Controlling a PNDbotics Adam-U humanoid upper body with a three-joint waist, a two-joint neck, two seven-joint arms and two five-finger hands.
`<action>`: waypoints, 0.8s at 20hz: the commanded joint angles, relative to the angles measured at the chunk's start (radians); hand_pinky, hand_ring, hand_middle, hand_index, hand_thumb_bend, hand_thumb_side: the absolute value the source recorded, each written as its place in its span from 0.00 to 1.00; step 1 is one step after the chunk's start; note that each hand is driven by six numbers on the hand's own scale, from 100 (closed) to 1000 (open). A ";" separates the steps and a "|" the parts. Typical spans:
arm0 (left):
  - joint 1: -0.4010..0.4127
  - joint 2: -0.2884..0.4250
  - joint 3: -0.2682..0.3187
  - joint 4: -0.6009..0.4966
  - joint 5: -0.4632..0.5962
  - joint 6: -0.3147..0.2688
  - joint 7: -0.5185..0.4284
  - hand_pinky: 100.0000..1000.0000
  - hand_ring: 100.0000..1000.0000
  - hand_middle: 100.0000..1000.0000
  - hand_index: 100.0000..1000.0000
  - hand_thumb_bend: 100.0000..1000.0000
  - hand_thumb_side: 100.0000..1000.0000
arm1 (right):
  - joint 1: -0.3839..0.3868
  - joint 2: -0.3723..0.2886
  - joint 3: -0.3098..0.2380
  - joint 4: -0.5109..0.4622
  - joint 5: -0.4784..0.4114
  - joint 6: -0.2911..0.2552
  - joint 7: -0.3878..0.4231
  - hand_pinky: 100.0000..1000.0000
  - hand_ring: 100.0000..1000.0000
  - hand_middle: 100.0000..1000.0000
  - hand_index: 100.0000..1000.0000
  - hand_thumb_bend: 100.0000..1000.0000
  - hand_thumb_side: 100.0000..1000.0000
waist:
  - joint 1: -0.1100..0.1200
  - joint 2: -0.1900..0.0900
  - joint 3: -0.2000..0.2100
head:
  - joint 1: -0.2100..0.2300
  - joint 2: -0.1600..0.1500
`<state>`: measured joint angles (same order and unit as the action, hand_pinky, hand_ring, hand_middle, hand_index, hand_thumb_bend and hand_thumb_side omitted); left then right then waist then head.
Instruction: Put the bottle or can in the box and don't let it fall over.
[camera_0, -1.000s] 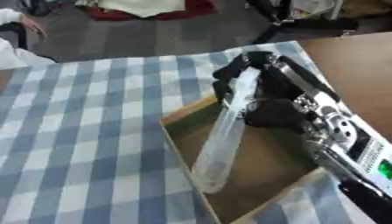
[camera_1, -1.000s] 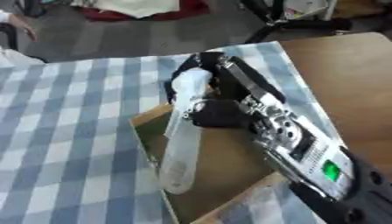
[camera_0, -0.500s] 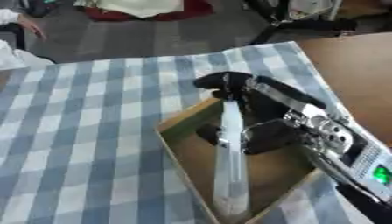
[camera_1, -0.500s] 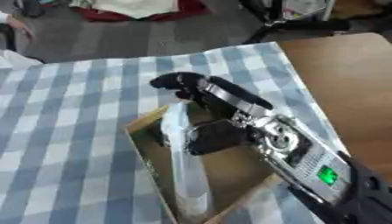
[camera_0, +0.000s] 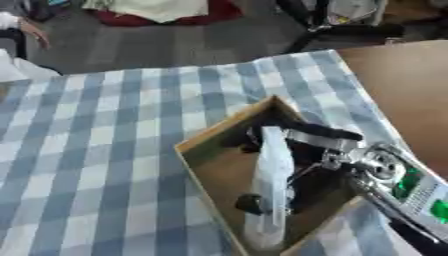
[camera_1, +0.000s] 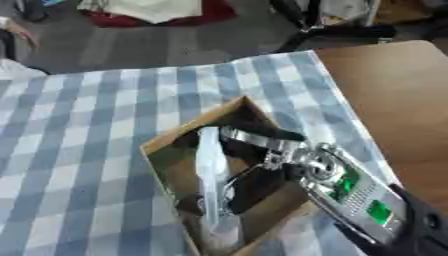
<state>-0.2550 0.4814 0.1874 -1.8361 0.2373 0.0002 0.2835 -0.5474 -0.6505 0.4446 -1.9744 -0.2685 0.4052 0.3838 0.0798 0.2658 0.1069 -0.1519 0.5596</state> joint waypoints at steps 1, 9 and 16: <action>-0.008 0.026 0.007 -0.010 -0.006 -0.002 0.000 1.00 0.83 0.78 0.77 0.36 0.52 | -0.003 -0.027 -0.012 -0.017 -0.023 0.001 0.007 1.00 1.00 0.92 0.89 0.33 0.11 | -0.001 -0.017 0.000 | 0.001 -0.008; -0.006 0.028 0.008 -0.009 -0.008 -0.003 -0.001 1.00 0.83 0.78 0.77 0.36 0.52 | 0.008 -0.040 -0.046 -0.026 -0.053 -0.039 0.001 1.00 1.00 0.94 0.97 0.39 0.30 | -0.001 -0.018 -0.001 | 0.004 -0.009; -0.006 0.030 0.009 -0.009 -0.009 -0.005 -0.003 1.00 0.83 0.78 0.77 0.37 0.52 | 0.043 -0.053 -0.079 -0.026 -0.075 -0.089 -0.030 1.00 1.00 0.94 0.97 0.39 0.30 | -0.001 -0.018 0.004 | 0.009 -0.013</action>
<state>-0.2550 0.4814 0.1874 -1.8361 0.2347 -0.0008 0.2825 -0.4962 -0.6768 0.3837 -1.9811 -0.3326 0.3283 0.3583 0.0801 0.2657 0.1093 -0.1452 0.5590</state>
